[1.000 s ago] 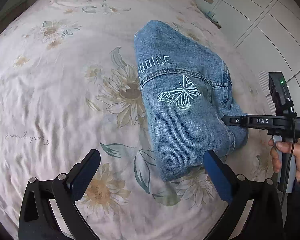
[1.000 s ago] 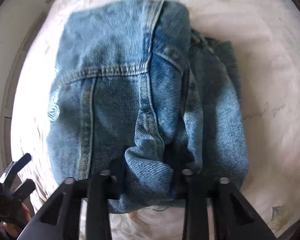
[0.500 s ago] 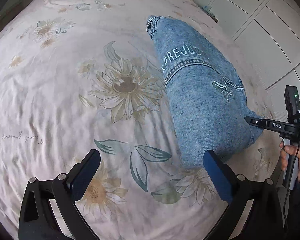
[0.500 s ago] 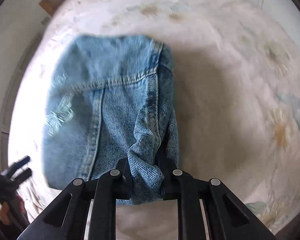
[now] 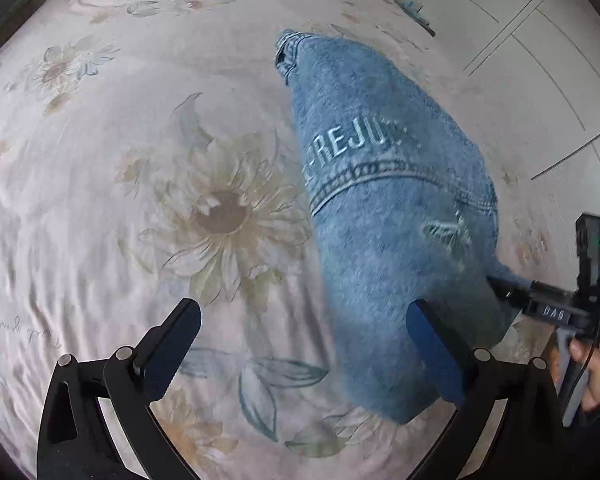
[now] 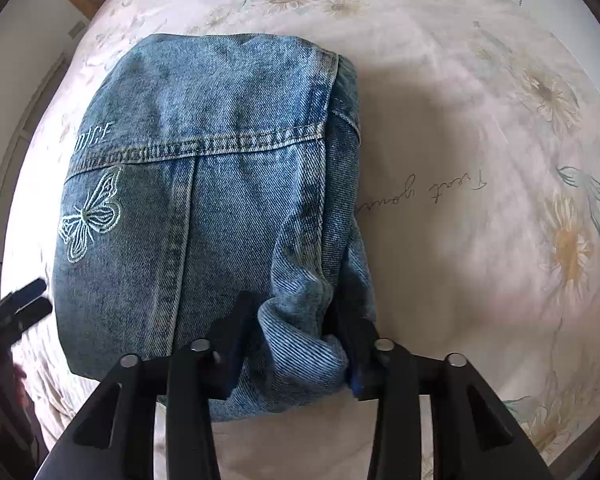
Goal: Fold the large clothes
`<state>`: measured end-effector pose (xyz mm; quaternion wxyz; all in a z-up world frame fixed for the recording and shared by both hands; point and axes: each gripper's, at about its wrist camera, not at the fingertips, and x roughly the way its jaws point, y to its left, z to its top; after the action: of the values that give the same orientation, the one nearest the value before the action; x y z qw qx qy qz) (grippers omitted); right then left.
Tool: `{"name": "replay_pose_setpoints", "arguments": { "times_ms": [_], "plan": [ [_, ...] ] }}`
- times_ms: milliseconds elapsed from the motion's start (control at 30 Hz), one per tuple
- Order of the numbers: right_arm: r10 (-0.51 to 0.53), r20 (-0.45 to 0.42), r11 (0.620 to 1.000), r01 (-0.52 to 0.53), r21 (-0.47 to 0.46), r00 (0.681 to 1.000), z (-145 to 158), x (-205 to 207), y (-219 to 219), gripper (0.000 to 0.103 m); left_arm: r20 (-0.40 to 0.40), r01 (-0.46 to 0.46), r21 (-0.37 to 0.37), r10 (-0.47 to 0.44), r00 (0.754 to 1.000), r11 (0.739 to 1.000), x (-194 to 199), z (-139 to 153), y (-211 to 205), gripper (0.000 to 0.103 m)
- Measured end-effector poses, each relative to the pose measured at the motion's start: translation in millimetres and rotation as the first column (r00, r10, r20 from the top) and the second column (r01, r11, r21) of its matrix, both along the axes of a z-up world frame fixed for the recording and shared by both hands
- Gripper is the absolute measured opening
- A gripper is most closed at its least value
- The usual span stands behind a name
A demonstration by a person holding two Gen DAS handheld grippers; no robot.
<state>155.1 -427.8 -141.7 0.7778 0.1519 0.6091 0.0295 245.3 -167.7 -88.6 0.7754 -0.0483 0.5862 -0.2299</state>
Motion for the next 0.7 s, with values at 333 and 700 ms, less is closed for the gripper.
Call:
{"name": "replay_pose_setpoints", "arguments": {
  "times_ms": [333, 700],
  "plan": [
    [0.02, 0.006, 0.998, -0.02, 0.056, 1.0, -6.7, 3.6, -6.0, 0.059, -0.133, -0.001, -0.039, -0.004, 0.991, 0.999, 43.7, -44.3, -44.9, 0.102],
    [-0.013, 0.095, 0.997, 0.006, 0.078, 0.995, 20.9, 38.4, -38.0, 0.093, -0.128, 0.016, -0.007, -0.017, 0.992, 1.0, 29.4, -61.7, -65.1, 0.103]
  ]
}}
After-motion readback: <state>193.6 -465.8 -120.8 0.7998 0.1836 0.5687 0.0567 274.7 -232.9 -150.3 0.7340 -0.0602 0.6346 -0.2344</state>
